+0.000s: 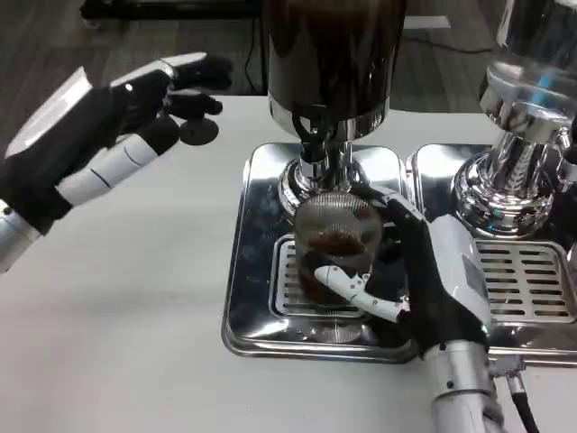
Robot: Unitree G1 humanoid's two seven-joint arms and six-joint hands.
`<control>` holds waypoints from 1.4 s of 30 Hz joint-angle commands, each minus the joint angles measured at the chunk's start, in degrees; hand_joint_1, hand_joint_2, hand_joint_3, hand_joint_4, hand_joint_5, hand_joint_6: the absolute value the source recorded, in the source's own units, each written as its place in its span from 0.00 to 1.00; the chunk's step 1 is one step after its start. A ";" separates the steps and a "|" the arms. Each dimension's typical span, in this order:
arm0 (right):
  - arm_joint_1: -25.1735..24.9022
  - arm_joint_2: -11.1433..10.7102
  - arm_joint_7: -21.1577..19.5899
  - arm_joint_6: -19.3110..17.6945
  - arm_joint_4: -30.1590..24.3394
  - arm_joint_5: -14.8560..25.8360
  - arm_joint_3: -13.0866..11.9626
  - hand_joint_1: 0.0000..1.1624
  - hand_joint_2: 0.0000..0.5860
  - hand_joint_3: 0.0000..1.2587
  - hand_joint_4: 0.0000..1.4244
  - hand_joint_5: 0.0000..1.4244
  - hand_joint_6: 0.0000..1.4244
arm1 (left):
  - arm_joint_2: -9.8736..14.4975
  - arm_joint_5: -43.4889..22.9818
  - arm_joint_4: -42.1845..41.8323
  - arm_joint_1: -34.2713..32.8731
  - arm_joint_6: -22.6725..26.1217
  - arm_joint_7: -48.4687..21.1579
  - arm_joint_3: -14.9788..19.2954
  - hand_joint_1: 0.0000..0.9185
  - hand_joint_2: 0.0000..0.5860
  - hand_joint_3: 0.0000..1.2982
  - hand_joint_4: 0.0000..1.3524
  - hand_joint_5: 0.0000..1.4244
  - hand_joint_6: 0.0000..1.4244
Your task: Grasp the cup under the faucet to collect the drink, then remove the cup.
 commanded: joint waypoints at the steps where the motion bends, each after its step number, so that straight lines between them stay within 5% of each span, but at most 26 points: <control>1: 0.92 0.05 -2.20 -1.56 -2.70 -0.71 -0.76 0.57 0.35 0.27 0.28 0.38 0.44 | -0.51 1.14 0.78 1.33 0.55 0.48 -0.93 0.00 0.18 0.16 0.16 0.21 0.22; 42: 7.69 -0.62 -1.51 -1.25 -14.46 -1.63 -4.25 0.58 0.36 0.31 0.32 0.44 0.51 | -0.78 7.76 6.54 4.56 -5.80 -0.42 -8.47 0.00 0.19 0.16 0.16 0.20 0.23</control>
